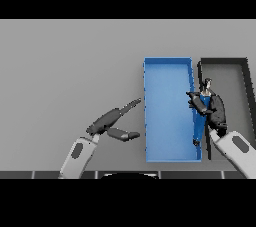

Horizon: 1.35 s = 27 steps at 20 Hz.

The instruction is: Pick up the blue pipe and place it into the blue bin.

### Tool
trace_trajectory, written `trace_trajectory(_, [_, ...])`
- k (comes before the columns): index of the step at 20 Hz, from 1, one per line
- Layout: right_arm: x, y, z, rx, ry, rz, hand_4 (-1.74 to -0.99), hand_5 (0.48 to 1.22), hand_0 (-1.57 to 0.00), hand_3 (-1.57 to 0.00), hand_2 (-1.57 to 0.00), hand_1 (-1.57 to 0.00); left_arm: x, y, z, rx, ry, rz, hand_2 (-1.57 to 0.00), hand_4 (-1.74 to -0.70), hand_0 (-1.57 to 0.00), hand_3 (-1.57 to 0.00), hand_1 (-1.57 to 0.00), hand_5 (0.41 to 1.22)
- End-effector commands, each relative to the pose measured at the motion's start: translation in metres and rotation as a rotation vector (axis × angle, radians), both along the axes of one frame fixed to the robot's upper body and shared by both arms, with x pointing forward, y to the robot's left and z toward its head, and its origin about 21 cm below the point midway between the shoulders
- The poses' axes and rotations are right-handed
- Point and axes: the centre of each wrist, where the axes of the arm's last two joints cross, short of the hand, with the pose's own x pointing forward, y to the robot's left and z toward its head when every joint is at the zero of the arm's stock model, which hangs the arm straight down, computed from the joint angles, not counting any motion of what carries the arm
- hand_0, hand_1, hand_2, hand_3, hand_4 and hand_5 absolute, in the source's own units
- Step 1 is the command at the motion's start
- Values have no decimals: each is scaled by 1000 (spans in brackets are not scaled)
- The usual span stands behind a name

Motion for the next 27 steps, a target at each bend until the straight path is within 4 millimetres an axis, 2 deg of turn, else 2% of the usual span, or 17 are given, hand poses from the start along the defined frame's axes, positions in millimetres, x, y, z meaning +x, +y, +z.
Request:
trace_trajectory(1, [1, -2, -2, -10, 27, -6, -1503, 1221, -937, -504, -856, -855, 2, 1, 1, 5, -1, 6, 1, -878, 1, 1, 1, 422])
trace_trajectory(3, [3, -3, -5, -26, 71, 12, -1337, 1221, -599, -322, -548, -547, 1, 1, 1, 2, 0, 6, 1, -878, 1, 1, 1, 427])
trace_trajectory(4, [3, -4, -5, -47, 97, 38, -1275, 1186, -479, -258, -438, -437, 1, 1, 1, 1, 1, 8, 1, -878, 1, 1, 1, 428])
trace_trajectory(6, [2, -5, -9, -98, 157, 93, -1175, 1084, -306, -164, -280, -279, 1, 1, -1, 2, 5, 7, 1, -881, 1, 1, 1, 429])
trace_trajectory(9, [1, -5, -11, -193, 241, 173, -1083, 934, -156, -84, -143, -143, -2, 2, -3, -8, 5, -2, 1, -886, 1, 1, 1, 428])
trace_trajectory(16, [6, 9, -18, -284, 307, 245, -1038, 734, -32, -17, -29, -29, -1, 2, 3, 5, 0, 11, 1, -887, 1, 1, 1, 429])
trace_trajectory(18, [8, 9, -20, -294, 310, 242, -1033, 696, -20, -10, -18, -18, -2, 2, -2, 7, 8, 7, 1, -888, 1, 1, 1, 429])
trace_trajectory(24, [8, 8, -15, -303, 319, 255, -1022, 658, -6, -3, -5, -5, -1, 2, 1, -7, -6, 15, 1, -885, 1, 1, 1, 431])
trace_trajectory(27, [10, 10, -18, -305, 313, 270, -1022, 643, -6, -3, -5, -5, -4, -3, 6, -3, -6, 5, 1, -885, 1, 1, 1, 431])
